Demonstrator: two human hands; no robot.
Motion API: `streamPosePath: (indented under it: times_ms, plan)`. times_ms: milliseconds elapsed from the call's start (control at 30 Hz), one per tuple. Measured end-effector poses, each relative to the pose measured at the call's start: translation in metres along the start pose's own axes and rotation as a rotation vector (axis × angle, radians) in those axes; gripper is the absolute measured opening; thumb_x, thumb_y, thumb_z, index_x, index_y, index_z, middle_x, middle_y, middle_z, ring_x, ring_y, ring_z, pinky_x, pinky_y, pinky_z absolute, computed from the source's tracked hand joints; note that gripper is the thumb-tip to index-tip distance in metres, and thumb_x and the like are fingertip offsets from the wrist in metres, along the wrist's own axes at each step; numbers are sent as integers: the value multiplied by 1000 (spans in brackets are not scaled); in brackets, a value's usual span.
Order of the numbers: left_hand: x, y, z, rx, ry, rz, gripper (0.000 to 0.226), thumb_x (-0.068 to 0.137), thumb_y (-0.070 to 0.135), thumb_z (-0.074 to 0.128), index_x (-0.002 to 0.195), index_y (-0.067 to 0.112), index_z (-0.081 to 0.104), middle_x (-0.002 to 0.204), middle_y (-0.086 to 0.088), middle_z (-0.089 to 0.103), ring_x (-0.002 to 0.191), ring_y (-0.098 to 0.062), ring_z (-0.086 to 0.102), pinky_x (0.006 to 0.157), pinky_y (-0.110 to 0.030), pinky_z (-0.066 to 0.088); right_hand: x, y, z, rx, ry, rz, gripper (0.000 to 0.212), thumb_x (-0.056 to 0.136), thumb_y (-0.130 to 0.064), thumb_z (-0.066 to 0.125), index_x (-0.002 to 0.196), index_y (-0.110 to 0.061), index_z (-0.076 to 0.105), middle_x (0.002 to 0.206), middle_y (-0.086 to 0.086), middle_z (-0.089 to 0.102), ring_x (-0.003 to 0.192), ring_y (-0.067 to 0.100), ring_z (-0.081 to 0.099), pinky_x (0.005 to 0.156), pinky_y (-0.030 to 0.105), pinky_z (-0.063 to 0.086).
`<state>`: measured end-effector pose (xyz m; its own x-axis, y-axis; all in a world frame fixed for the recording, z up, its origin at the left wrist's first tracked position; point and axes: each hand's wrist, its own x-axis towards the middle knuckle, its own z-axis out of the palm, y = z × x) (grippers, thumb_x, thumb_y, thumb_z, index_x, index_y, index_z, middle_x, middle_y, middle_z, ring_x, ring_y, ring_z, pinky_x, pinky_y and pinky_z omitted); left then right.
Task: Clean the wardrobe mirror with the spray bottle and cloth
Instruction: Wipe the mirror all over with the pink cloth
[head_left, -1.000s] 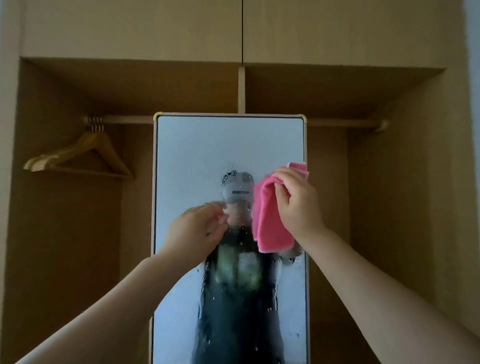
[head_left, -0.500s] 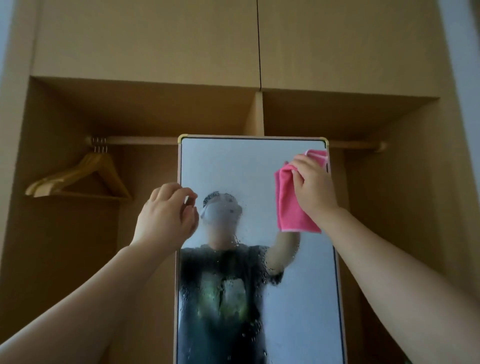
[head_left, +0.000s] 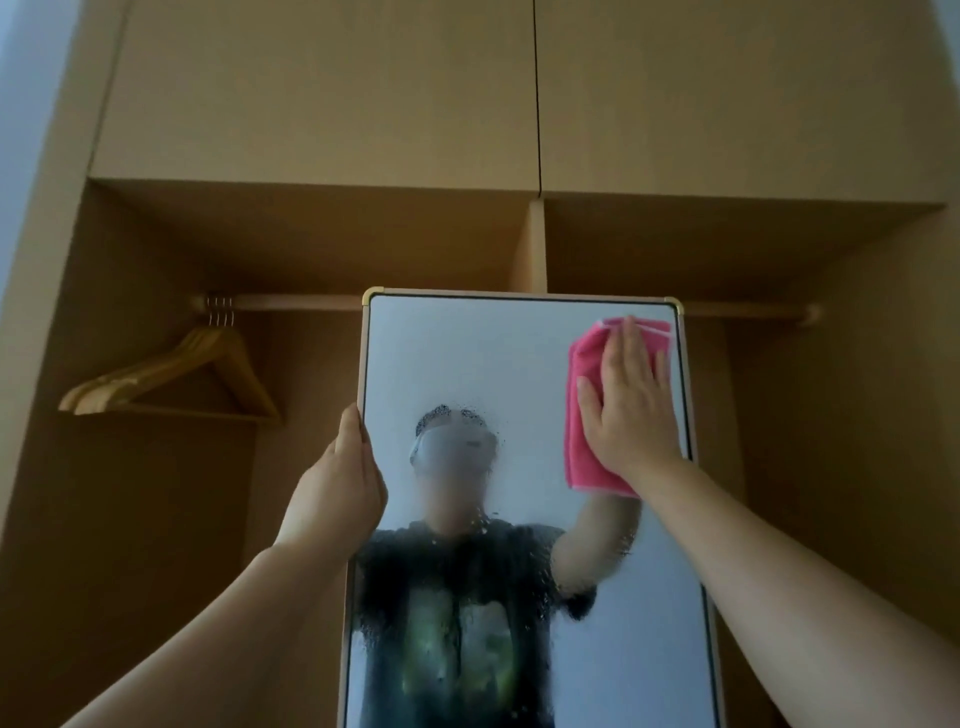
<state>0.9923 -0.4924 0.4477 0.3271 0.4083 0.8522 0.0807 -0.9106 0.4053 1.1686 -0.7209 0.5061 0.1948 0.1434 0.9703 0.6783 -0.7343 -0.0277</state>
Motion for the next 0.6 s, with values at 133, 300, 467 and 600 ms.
streamPosePath:
  times_ms: [133, 300, 467, 600]
  plan:
    - [1, -2, 7, -40, 0, -22, 45, 100, 14, 35, 144, 10, 30, 103, -18, 65, 84, -32, 61, 67, -32, 41, 8, 7, 14, -131, -58, -23, 68, 98, -52, 0, 155, -15, 6, 163, 9, 1, 149, 30, -3, 120, 50, 3]
    - [4, -4, 12, -62, -11, -30, 50, 102, 17, 31, 150, 13, 19, 90, -2, 55, 77, -20, 56, 69, -32, 42, 14, 11, 22, -149, -58, -42, 69, 96, -50, -2, 155, -14, 3, 162, 9, -2, 149, 28, -5, 121, 46, -3]
    - [7, -6, 19, -62, -3, -34, 50, 102, 18, 30, 151, 13, 20, 75, 8, 51, 66, -8, 53, 57, -27, 39, 18, 14, 29, -142, -57, -50, 69, 96, -50, 0, 154, -13, 3, 162, 9, -2, 149, 27, -5, 121, 44, -5]
    - [8, -6, 22, -61, -11, -42, 51, 102, 16, 31, 152, 13, 18, 72, 15, 46, 64, -3, 51, 52, -19, 36, 23, 18, 32, -136, -46, -50, 76, 95, -59, 2, 155, -12, 5, 162, 10, -2, 149, 28, -5, 121, 46, -3]
